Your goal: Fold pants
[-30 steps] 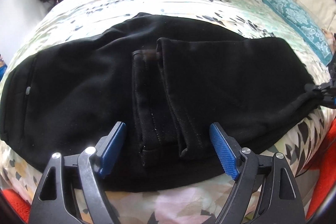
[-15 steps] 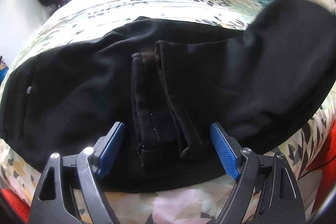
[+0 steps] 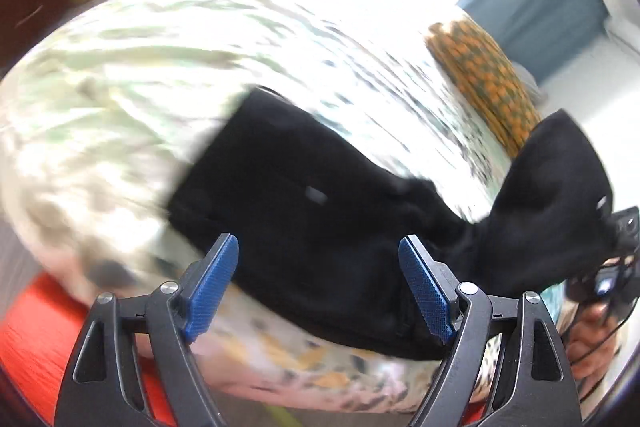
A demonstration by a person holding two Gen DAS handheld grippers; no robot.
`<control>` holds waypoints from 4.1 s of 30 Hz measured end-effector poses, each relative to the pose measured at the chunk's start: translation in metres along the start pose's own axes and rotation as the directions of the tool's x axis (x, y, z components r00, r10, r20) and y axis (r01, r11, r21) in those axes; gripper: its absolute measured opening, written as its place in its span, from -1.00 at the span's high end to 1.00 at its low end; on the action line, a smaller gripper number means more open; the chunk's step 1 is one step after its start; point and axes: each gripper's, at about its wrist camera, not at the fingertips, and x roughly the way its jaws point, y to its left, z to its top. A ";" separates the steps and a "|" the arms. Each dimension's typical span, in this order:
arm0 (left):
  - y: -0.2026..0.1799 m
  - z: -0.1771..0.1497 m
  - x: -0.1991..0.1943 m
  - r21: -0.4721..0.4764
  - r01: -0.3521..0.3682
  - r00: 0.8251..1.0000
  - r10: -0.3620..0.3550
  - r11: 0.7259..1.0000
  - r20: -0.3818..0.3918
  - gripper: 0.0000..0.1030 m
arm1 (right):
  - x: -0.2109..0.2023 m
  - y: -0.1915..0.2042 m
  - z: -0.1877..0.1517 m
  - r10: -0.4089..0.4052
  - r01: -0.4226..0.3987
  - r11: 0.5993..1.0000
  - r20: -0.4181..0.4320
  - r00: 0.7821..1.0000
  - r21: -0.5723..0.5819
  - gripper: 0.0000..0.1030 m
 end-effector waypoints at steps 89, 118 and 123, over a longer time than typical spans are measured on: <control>-0.087 -0.019 -0.024 0.433 -0.476 0.879 0.422 0.765 0.221 -0.64 | 0.076 0.040 -0.113 -0.790 0.662 0.497 0.023 0.613 -0.561 -1.00; -0.101 -0.046 -0.056 0.363 -0.536 0.844 0.481 0.762 0.235 -0.64 | 0.048 0.054 -0.131 -0.819 0.724 0.482 0.040 0.572 -0.494 -1.00; -0.110 -0.059 -0.058 0.394 -0.531 0.847 0.481 0.750 0.226 -0.64 | 0.043 0.056 -0.131 -0.822 0.737 0.477 0.054 0.567 -0.478 -1.00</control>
